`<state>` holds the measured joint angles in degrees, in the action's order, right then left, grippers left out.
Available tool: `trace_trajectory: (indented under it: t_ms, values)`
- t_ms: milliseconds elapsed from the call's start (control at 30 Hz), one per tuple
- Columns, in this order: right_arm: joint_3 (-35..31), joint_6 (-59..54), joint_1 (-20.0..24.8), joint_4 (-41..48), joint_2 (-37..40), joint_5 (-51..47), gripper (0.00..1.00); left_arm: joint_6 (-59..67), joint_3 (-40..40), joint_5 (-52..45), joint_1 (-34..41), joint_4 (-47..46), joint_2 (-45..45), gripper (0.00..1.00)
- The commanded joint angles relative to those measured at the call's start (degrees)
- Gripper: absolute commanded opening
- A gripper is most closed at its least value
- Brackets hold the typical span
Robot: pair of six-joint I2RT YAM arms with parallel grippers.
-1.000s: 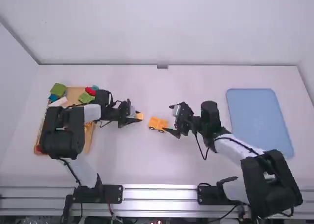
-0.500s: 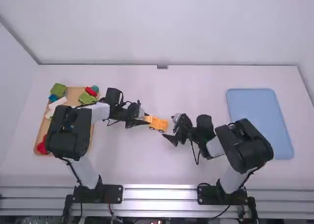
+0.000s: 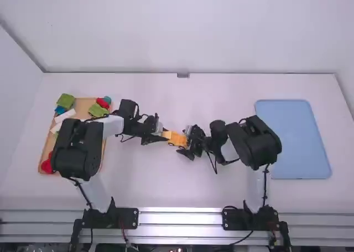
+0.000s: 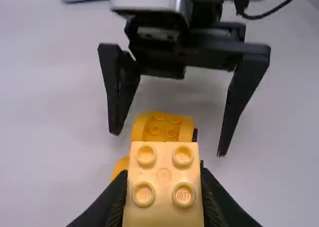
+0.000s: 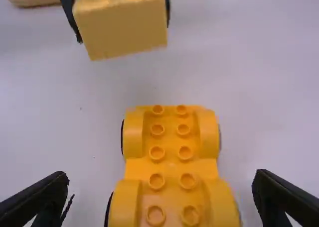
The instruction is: Assemble lego blocks to make yellow taxi
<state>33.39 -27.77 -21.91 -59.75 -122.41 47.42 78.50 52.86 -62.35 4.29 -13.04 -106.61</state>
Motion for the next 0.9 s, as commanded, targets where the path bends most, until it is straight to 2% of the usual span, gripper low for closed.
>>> trace_trajectory:
  t_ms: [0, 100, 200, 333, 433, 500, 667, 700, 867]
  values:
    - [1.95, -1.20, 0.15, 0.00, -3.04, 0.85, 0.98, 0.39, 0.50, -1.18, -0.07, -0.74, 0.81, 0.02]
    - [3.28, -1.07, 0.22, 0.11, -4.48, 2.34, 1.00, 0.39, 0.50, -1.22, -0.07, -1.14, 0.81, 0.02]
    - [4.98, -1.25, 0.22, 0.00, -5.77, 3.96, 0.97, 0.37, 0.48, -1.07, 0.24, -1.75, 0.81, 0.02]
    - [6.10, -4.28, 0.15, 0.85, -6.27, 4.70, 0.82, 0.42, 0.48, -1.07, 0.20, -3.08, 0.81, 0.02]
    - [5.20, -7.34, 1.18, -0.02, -6.27, 6.88, 0.66, 0.39, 0.48, -1.07, 0.04, -3.69, 0.81, 0.02]
    - [4.79, -8.33, 1.92, 0.04, -6.27, 7.80, 0.59, 0.44, 0.48, -1.07, 0.09, -4.00, 0.81, 0.02]
    - [4.63, -11.91, 4.85, 1.14, -6.27, 15.19, 0.59, 0.39, 0.48, -0.70, 0.72, -4.37, 0.81, 0.02]
    - [4.79, -13.07, 5.20, 1.77, -6.27, 16.33, 0.56, 0.42, 0.48, -0.57, 1.05, -4.50, 0.81, 0.02]
    - [8.28, -22.29, 6.56, 14.23, -6.27, 18.71, 0.54, 0.39, 0.22, 1.79, 4.31, -4.74, 0.81, 0.02]
